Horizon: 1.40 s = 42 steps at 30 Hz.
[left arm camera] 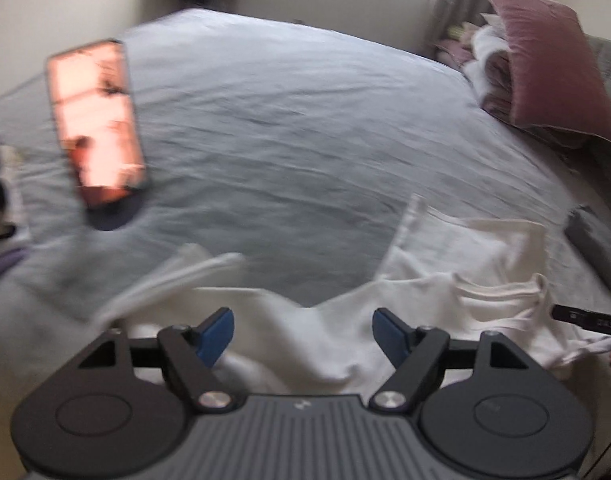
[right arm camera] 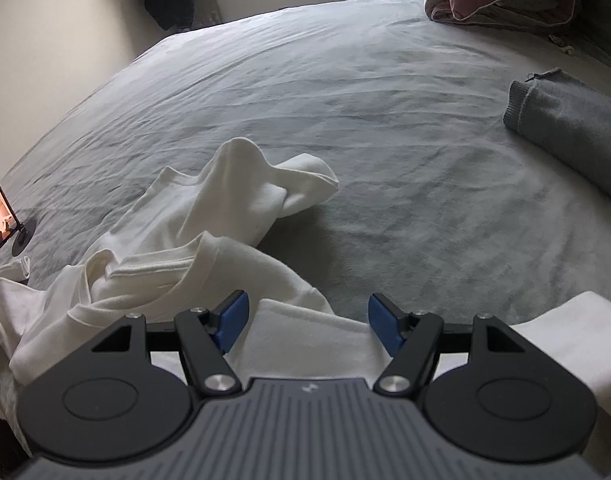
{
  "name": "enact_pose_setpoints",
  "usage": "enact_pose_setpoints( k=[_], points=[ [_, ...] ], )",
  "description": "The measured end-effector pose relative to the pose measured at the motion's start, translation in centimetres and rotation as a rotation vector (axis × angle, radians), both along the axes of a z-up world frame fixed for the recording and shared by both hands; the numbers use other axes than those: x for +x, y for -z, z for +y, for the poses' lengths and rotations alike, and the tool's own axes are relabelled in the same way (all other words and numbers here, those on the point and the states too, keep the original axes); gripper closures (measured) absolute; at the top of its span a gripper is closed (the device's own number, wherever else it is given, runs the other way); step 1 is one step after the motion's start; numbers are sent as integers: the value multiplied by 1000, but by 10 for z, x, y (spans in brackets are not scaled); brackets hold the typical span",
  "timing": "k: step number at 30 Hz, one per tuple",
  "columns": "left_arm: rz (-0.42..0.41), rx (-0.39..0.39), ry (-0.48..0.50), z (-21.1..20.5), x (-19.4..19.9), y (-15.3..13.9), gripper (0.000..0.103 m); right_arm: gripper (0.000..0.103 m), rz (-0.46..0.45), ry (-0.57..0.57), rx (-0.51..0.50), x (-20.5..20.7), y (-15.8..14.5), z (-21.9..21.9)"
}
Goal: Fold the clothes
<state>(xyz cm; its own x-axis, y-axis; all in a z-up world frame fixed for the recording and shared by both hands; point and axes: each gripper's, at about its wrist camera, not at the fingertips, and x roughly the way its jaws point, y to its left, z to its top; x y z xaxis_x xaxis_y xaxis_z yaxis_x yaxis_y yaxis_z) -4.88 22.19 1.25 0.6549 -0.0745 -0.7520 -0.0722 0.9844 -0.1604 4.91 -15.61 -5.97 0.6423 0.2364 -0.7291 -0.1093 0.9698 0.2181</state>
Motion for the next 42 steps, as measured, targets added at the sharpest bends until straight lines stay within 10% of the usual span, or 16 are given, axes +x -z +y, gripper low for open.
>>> enact_pose_setpoints(
  k=[19,27,33,42],
  points=[
    [-32,85,264,-24,49,76,41,33,-45,-119,-153,17,24,24],
    [-95,55,327,-24,38,82,66,76,-156,-242,-246,4,29,50],
    [-117,35,278,-30,26,73,95,88,-231,-175,-274,-12,27,57],
    [-297,56,184,-36,-4,34,97,92,-443,-49,-356,-51,-5,62]
  ],
)
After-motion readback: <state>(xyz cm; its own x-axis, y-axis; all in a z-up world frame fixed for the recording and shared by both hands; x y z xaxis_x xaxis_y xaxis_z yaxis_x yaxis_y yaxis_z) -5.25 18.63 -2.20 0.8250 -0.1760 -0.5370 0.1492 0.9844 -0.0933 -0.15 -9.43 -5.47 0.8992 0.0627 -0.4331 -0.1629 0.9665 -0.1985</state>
